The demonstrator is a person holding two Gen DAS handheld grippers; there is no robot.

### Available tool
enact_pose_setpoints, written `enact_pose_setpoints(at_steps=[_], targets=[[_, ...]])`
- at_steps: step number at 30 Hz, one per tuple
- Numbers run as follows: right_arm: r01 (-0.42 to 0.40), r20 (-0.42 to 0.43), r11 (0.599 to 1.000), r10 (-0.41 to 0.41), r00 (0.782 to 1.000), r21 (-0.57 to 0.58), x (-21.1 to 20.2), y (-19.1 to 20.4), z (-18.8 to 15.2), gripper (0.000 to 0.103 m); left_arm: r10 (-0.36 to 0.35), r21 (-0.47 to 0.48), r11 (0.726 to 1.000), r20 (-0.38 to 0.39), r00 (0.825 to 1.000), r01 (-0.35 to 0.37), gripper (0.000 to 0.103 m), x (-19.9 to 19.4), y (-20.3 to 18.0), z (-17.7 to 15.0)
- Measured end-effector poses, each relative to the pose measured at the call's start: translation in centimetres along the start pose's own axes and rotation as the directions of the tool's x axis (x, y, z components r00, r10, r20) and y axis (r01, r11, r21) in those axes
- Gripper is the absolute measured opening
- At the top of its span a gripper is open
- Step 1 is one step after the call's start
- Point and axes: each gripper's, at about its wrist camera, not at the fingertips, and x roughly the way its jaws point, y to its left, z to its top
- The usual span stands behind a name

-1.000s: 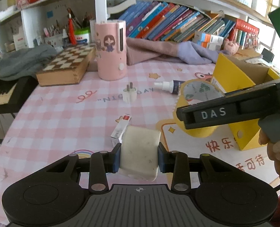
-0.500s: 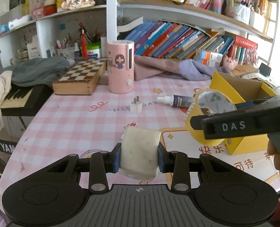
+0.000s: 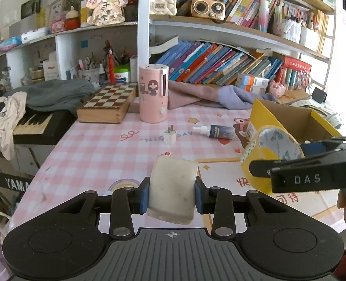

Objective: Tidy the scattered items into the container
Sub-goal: 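Lift the soap bar with the left gripper while the right gripper grasps and lifts the yellow tape roll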

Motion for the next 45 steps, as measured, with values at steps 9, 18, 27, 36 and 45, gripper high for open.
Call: enact_pose_setpoints(at_steps=[9, 18, 27, 36, 45], targets=[[0.001, 0.006, 1.000, -0.001, 1.000, 0.001, -3.0, 0.9, -2.2, 0.088, -0.026, 0.010, 1.000, 0.027, 0.999, 0.025, 0.035, -3.1, -0.5, -1.2], [0.007, 0.007, 1.000, -0.007, 1.000, 0.004, -5.7, 1.7, -4.4, 0.088, -0.055, 0.016, 0.998, 0.043, 0.998, 0.054, 0.035, -5.7, -1.0, -2.4], [0.026, -0.013, 1.000, -0.026, 1.000, 0.011, -7.5, 1.9, -6.7, 0.088, -0.095, 0.018, 0.995, 0.029, 0.995, 0.095, 0.034, -6.5, -1.7, -3.5], [0.102, -0.037, 0.993, -0.100, 0.994, 0.067, -9.0, 0.0, -8.5, 0.088, -0.177, 0.069, 0.982, 0.006, 0.984, 0.176, 0.034, -5.9, -4.1, -3.6], [0.197, -0.063, 0.970, -0.189, 0.980, 0.146, -10.8, -2.9, -10.2, 0.088, -0.260, 0.130, 0.956, -0.025, 0.965, 0.262, 0.034, -5.1, -6.9, -3.5]])
